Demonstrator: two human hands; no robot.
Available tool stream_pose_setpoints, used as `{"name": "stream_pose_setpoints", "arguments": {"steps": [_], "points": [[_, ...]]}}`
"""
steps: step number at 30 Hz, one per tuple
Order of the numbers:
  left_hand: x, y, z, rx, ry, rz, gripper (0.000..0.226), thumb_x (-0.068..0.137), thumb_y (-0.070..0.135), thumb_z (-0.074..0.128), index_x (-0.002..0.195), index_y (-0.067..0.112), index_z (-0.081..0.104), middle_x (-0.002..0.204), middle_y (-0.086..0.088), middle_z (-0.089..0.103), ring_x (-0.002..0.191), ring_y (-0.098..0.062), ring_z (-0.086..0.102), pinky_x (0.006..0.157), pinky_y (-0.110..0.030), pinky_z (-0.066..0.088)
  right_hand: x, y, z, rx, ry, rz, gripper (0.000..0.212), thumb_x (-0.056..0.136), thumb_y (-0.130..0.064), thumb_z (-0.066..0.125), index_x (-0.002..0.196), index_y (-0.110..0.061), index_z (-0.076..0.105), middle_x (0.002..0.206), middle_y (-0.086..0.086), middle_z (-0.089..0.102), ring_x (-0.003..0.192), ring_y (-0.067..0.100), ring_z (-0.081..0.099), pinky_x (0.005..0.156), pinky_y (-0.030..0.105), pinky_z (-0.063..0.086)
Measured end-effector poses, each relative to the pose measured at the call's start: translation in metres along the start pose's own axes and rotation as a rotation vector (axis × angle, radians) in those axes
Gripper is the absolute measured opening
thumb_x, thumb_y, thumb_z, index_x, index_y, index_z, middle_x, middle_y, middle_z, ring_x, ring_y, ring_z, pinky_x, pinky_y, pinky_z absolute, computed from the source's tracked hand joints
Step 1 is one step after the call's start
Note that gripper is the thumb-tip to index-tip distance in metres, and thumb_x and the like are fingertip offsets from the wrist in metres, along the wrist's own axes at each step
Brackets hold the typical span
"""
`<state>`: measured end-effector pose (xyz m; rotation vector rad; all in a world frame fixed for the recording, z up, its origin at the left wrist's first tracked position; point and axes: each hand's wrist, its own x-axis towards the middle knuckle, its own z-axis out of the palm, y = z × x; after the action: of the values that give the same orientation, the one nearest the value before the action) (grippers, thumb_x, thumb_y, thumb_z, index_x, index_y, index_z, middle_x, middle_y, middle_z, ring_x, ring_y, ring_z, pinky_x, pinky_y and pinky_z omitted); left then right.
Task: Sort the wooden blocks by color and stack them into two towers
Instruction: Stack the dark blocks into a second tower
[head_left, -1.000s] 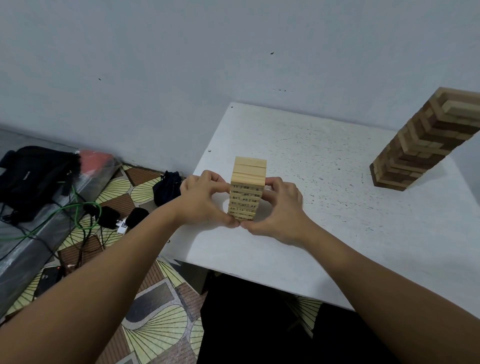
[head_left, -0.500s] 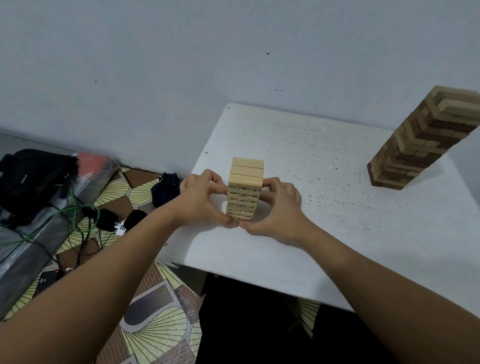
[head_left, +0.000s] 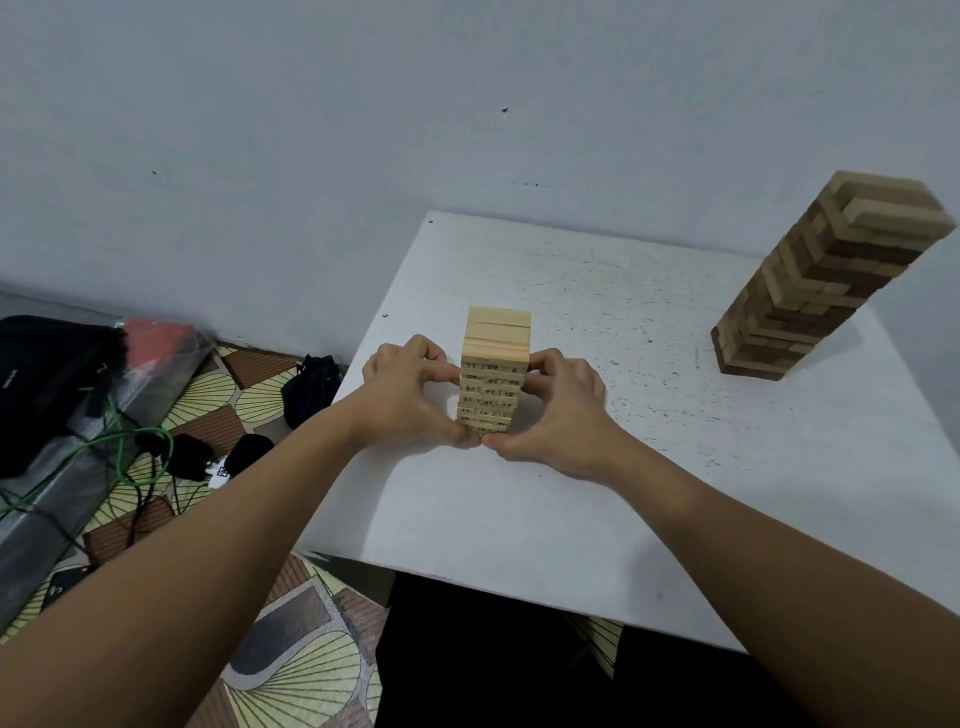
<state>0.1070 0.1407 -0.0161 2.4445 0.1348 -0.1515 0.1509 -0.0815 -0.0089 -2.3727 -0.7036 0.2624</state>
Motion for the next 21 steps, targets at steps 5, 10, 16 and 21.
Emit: {"name": "stream_pose_setpoints", "arguments": {"steps": [5, 10, 16, 21], "points": [[0.026, 0.01, 0.006, 0.022, -0.005, 0.032, 0.077, 0.037, 0.081, 0.073, 0.108, 0.051, 0.072, 0.108, 0.025, 0.039, 0.116, -0.009, 0.027, 0.109, -0.027, 0.021, 0.008, 0.009, -0.017, 0.008, 0.02, 0.034, 0.049, 0.067, -0.057, 0.087, 0.088, -0.055, 0.043, 0.127, -0.022, 0.049, 0.112, 0.001, 0.019, 0.118, 0.034, 0.018], [0.056, 0.022, 0.011, 0.015, -0.011, 0.055, 0.076, 0.038, 0.08, 0.074, 0.109, 0.054, 0.072, 0.106, 0.026, 0.038, 0.115, -0.008, 0.025, 0.113, -0.03, 0.021, 0.023, 0.025, -0.035, 0.009, 0.004, 0.062, 0.05, 0.068, -0.055, 0.087, 0.088, -0.055, 0.041, 0.126, -0.021, 0.042, 0.111, -0.001, 0.016, 0.119, 0.034, 0.018], [0.098, 0.036, 0.014, 0.052, -0.028, 0.073, 0.079, 0.039, 0.082, 0.073, 0.113, 0.054, 0.071, 0.111, 0.023, 0.04, 0.116, -0.01, 0.024, 0.116, -0.034, 0.019, 0.042, 0.04, -0.057, 0.027, 0.028, 0.095, 0.054, 0.07, -0.048, 0.09, 0.087, -0.05, 0.038, 0.113, -0.024, 0.037, 0.108, 0.0, 0.016, 0.116, 0.034, 0.022], [0.129, 0.046, 0.014, 0.026, -0.04, 0.07, 0.071, 0.046, 0.073, 0.081, 0.113, 0.052, 0.073, 0.114, 0.019, 0.041, 0.119, -0.012, 0.025, 0.115, -0.032, 0.019, 0.061, 0.052, -0.072, 0.031, 0.019, 0.136, 0.055, 0.072, -0.047, 0.089, 0.086, -0.051, 0.036, 0.102, -0.034, 0.026, 0.115, 0.007, 0.02, 0.117, 0.036, 0.026]]}}
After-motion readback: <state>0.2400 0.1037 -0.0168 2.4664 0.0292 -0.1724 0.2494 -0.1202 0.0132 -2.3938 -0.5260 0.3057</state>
